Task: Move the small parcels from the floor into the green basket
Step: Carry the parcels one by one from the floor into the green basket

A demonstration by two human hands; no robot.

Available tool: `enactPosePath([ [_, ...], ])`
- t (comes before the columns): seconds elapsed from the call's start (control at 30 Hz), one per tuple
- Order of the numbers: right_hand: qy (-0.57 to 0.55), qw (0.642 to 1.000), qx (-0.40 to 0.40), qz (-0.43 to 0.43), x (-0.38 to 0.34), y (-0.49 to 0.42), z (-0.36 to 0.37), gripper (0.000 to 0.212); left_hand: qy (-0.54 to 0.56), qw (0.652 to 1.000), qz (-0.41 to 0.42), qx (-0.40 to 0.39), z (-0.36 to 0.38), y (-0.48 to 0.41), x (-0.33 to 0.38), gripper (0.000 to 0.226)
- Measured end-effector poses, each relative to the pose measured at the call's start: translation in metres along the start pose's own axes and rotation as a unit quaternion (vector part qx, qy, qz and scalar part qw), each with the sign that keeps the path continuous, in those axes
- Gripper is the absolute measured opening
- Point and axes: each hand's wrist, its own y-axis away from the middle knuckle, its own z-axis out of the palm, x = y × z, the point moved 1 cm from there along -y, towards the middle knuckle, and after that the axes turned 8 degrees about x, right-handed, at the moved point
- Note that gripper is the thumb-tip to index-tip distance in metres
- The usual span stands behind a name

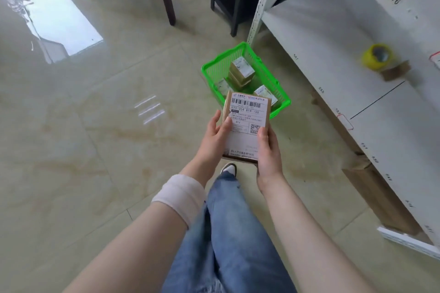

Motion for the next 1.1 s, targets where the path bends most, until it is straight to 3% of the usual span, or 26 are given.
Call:
enactPosePath([
  [0.4,-0.046,0.998,0.026,-0.026,-0.102,-0.142,0.103,0.042,-0.067,0.994,-0.044,-0.076,0.047,-0.176,0.145,0.067],
  [0.53,-0.056,0.997,0.052,-0.028,-0.122,-0.18,0.133,0.044,-0.097,0.988,-0.049,-0.107,0.062,-0.233,0.185,0.092],
  [0.67,-0.083,0.991,0.104,-0.001,-0.117,-0.223,0.155,0.046,-0.128,0.975,-0.07,-0.167,0.08,-0.3,0.198,0.07],
  [0.83,-0.128,0.978,0.153,0.063,-0.085,-0.272,0.171,0.041,-0.177,0.957,-0.085,-0.213,0.093,-0.368,0.175,0.065],
  [1.0,-0.199,0.958,0.172,0.115,-0.013,-0.345,0.163,0.077,-0.169,0.956,-0.1,-0.218,0.108,-0.464,0.115,0.069],
  [1.1,-0.276,0.936,0.164,0.142,0.05,-0.404,0.16,0.113,-0.162,0.96,-0.091,-0.21,0.117,-0.53,0.054,0.051],
])
